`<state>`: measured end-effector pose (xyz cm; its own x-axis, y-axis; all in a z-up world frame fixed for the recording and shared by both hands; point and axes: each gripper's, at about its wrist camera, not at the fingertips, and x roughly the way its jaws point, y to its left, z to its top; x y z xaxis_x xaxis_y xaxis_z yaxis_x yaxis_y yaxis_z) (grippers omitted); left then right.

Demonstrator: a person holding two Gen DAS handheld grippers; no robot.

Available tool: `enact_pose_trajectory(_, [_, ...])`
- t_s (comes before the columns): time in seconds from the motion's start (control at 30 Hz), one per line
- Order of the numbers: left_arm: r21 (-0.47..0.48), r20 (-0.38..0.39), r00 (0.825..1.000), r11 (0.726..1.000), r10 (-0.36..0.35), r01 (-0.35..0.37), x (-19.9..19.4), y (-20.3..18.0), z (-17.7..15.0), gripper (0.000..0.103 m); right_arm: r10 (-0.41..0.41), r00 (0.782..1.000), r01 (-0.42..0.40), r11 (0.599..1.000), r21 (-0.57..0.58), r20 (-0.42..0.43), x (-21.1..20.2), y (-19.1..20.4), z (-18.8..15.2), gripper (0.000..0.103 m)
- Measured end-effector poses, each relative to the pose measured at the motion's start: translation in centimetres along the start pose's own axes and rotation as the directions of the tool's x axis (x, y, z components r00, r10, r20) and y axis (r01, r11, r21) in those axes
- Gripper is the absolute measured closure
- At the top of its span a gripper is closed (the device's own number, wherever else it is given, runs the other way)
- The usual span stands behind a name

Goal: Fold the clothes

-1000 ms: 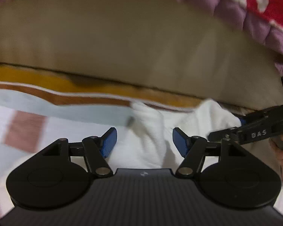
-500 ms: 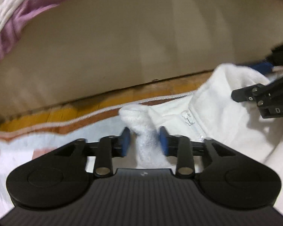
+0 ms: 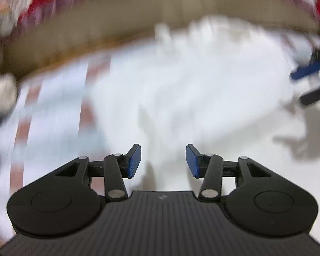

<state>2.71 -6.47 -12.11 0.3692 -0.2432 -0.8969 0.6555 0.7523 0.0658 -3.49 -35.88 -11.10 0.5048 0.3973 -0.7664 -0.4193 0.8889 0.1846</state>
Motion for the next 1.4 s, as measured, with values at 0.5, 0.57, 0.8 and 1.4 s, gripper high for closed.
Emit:
enact_pose_trajectory(0.5, [-0.423, -0.227, 0.930, 0.890, -0.288, 0.172, -5.3, 1.3, -16.2, 0.052, 0.041, 0.967, 0.008, 0.982, 0.189, -0.252, -9.8, 3.7, -12.7, 0.050])
enact_pose_trajectory(0.57, [-0.438, -0.249, 0.924, 0.884, -0.291, 0.161, -4.9, 1.2, -16.2, 0.046, 0.015, 0.963, 0.060, 0.962, 0.267, -0.271, -11.5, 2.5, -14.4, 0.046])
enact_pose_trajectory(0.8, [-0.494, -0.308, 0.897, 0.859, -0.317, 0.133, -3.4, 0.8, -16.4, 0.035, 0.073, 0.956, 0.129, 0.767, 0.629, -0.285, -15.1, -2.3, -21.6, 0.042])
enact_pose_trajectory(1.4, [-0.268, 0.052, 0.988, 0.951, -0.145, 0.154, -12.1, -2.1, -12.0, 0.095, 0.170, 0.985, -0.144, 0.803, 0.578, 0.009, -15.1, -1.0, -20.6, 0.092])
